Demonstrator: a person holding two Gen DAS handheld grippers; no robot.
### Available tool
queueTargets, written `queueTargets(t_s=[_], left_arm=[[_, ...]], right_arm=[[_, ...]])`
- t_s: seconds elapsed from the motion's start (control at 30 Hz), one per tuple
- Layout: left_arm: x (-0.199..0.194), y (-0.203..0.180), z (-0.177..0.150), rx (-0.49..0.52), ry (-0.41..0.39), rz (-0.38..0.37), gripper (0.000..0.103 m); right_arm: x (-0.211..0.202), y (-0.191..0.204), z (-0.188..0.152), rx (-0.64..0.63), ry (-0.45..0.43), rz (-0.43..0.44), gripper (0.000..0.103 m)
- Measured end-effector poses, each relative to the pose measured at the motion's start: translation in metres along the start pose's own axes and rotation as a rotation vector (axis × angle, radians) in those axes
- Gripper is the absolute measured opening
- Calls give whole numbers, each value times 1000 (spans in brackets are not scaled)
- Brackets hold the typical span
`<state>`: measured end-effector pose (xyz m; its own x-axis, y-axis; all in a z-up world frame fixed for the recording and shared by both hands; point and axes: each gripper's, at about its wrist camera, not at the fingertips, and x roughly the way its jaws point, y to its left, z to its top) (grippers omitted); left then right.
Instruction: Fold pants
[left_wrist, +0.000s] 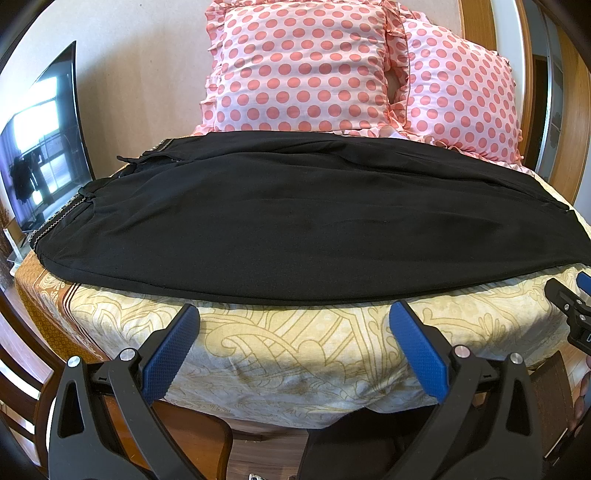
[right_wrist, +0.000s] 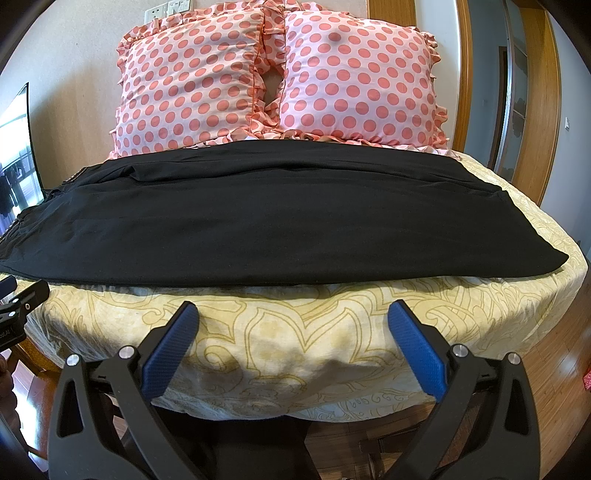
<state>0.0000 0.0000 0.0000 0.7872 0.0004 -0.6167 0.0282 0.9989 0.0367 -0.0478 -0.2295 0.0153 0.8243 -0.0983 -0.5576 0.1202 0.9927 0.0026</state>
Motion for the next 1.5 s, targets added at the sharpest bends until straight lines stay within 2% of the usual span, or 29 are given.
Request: queueTargets(t_s=[1.4,1.5], left_arm=[[0,0,0,1,-2,0,102],[-1,2,3,5,20,-17,102]], right_arm=[[0,1,-1,-3,-5,0,101],[1,-3,6,-12,18,43,101]])
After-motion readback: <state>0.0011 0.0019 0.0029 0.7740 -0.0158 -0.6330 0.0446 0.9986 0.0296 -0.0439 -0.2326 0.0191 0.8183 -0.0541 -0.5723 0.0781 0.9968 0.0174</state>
